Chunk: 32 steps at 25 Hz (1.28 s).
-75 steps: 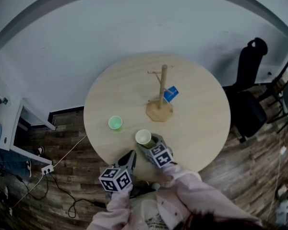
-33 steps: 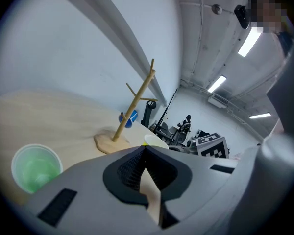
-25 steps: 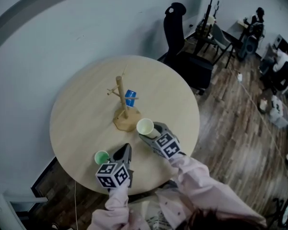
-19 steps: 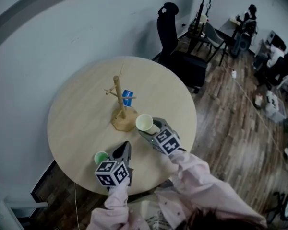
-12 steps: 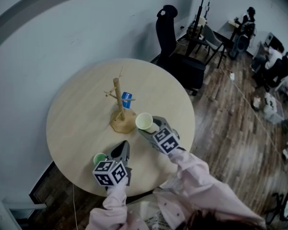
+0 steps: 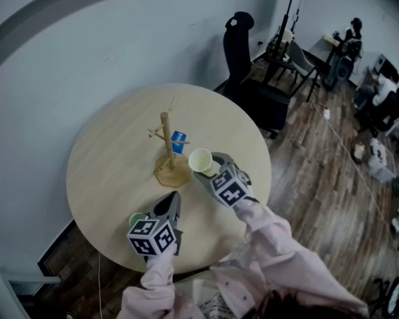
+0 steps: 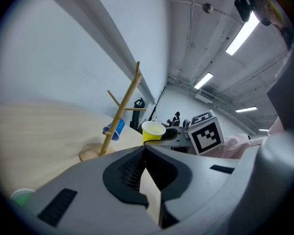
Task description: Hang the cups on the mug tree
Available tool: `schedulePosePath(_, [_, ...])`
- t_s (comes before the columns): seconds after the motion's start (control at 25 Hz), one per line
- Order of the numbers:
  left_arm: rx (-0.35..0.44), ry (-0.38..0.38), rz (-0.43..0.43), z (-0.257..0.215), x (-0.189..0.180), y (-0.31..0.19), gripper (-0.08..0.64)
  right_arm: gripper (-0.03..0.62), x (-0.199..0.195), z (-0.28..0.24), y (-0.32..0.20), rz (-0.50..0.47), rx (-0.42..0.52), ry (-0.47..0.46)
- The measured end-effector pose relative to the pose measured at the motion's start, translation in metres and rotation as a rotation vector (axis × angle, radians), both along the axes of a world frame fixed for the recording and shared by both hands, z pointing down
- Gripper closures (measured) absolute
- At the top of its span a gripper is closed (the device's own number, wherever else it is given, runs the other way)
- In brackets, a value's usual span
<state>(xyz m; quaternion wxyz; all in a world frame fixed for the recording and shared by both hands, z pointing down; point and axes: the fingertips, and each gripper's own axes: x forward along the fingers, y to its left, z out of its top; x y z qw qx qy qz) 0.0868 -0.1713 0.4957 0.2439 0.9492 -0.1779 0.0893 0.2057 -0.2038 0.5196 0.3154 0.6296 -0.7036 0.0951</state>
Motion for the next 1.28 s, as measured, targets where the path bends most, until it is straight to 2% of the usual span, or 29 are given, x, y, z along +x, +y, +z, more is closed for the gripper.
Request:
schedulePosePath(0.44, [0.043,-0.003,-0.033,-0.011,0.013,-0.003,0.558,0.318,0.01,-0.014,-0.01,-0.046,0.003,0.04])
schedulePosePath(0.88, [0.075,0.012,-0.024,-0.022,0.027,-0.005,0.558,0.318,0.019,-0.02,-0.02,-0.079,-0.043,0.133])
schedulePosePath(1.28, [0.044,0.011,0.062,-0.019,0.019,-0.01,0.558,0.318,0.019,-0.025,-0.029,-0.038,-0.099,0.25])
